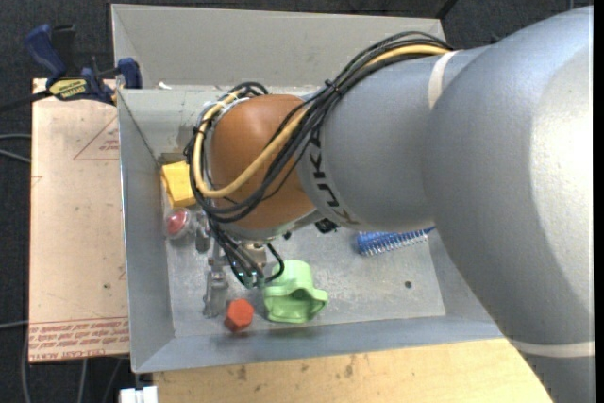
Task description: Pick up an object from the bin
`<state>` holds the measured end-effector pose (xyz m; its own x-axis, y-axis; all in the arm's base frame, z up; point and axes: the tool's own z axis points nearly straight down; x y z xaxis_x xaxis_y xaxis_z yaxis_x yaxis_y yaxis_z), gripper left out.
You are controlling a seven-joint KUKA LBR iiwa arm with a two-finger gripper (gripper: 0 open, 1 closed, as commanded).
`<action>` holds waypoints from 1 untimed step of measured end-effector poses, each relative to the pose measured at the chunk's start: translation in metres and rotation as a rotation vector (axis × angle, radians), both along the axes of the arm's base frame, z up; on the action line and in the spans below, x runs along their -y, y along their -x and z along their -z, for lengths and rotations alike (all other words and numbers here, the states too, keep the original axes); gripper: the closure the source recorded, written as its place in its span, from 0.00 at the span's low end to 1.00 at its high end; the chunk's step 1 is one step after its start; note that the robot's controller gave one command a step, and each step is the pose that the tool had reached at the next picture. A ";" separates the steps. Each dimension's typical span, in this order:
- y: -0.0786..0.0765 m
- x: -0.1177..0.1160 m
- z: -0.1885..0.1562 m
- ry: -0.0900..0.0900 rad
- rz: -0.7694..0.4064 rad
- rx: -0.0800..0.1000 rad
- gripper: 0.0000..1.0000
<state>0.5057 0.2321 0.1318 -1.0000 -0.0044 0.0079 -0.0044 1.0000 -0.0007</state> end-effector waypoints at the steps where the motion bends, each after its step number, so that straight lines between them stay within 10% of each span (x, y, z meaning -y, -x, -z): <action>1: 0.019 0.042 0.063 -0.003 -0.091 0.015 0.00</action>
Offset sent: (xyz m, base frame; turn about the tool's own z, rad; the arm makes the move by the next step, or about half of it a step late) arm -0.0210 -0.0409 -0.0618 -0.0966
